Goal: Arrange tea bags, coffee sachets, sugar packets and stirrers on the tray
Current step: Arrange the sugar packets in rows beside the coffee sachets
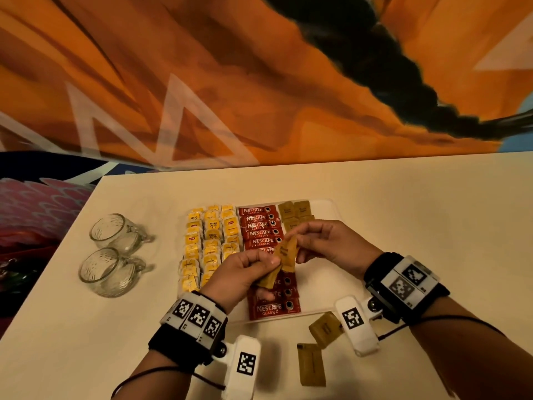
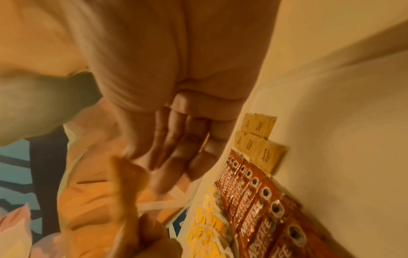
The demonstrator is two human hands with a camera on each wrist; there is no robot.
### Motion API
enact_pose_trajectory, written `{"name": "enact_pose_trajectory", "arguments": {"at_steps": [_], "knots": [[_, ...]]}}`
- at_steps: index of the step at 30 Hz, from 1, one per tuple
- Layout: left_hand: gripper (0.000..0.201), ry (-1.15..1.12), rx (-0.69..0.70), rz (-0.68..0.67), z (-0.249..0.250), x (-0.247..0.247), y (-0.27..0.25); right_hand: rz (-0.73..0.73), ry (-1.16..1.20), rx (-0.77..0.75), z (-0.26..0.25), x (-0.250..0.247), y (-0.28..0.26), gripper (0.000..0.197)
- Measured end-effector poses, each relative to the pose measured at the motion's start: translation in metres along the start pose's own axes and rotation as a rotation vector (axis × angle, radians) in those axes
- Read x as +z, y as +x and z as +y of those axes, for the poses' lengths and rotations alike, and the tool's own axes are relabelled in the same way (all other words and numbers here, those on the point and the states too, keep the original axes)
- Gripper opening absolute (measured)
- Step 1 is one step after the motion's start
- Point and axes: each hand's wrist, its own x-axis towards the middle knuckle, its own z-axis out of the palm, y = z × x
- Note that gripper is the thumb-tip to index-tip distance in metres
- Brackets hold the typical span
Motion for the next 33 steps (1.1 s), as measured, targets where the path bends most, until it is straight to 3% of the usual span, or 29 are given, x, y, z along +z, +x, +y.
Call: {"name": "enact_pose_trajectory", "arguments": {"at_steps": [4,7,10,16,21,27,33], "knots": [[0.007,-0.049,0.028,0.142,0.001,0.001,0.003,0.115,0.091,0.093,0.008,0.003,0.003,0.030],[0.008,-0.059,0.033,0.176,0.001,0.002,0.006,0.117,0.043,0.085,0.014,0.008,0.006,0.011],[0.011,-0.047,0.028,0.172,0.000,0.005,0.007,0.166,0.016,0.081,0.020,0.008,0.010,0.008],[0.016,-0.173,-0.034,0.207,-0.007,-0.007,0.008,0.436,-0.154,0.148,0.026,-0.053,0.029,0.004],[0.015,-0.144,-0.062,0.230,-0.013,-0.012,0.014,0.219,-0.380,0.383,0.054,-0.073,0.033,0.013],[0.016,-0.123,-0.083,0.243,-0.018,-0.013,0.024,0.232,-0.468,0.419,0.055,-0.066,0.042,0.012],[0.029,-0.280,-0.106,0.215,-0.020,-0.017,0.029,0.267,-0.515,0.472,0.055,-0.063,0.045,0.023]]}}
